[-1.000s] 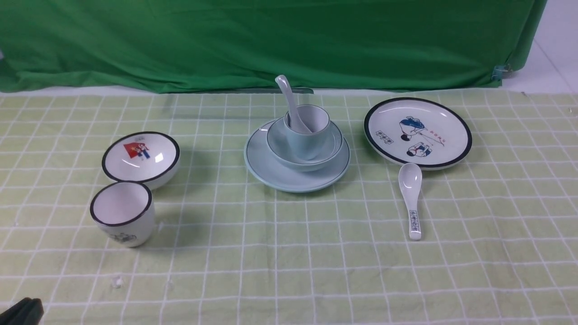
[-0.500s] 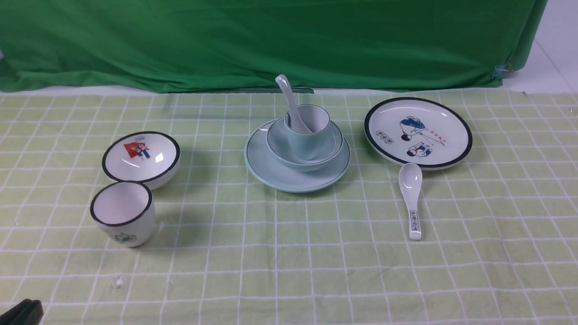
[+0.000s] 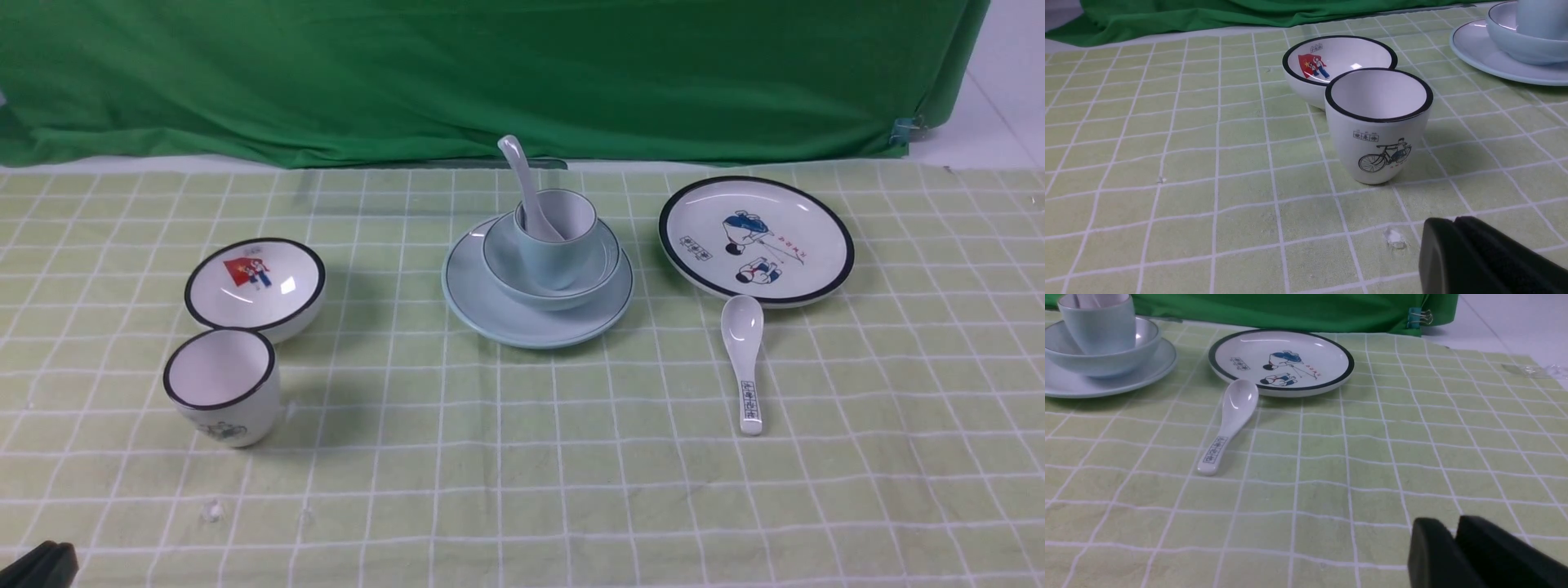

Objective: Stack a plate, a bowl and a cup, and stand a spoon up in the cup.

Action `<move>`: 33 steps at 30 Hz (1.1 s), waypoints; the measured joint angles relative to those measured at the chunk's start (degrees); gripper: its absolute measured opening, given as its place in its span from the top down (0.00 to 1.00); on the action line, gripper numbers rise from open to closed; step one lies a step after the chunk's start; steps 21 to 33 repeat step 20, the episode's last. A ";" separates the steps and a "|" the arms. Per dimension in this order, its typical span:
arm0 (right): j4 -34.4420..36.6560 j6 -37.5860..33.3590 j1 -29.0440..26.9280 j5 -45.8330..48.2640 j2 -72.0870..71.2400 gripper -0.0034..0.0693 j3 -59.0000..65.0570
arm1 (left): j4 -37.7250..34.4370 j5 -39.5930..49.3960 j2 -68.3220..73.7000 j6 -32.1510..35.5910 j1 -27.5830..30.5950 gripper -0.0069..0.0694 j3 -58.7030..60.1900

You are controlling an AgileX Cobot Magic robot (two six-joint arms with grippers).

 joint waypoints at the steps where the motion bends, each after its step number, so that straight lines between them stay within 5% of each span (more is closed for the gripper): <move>1: 0.00 0.00 0.00 0.00 0.00 0.78 0.00 | 0.00 0.00 0.00 0.00 0.00 0.96 0.00; 33: 0.00 0.00 0.00 0.00 0.00 0.72 0.00 | 0.12 0.00 0.00 0.00 0.00 0.96 0.00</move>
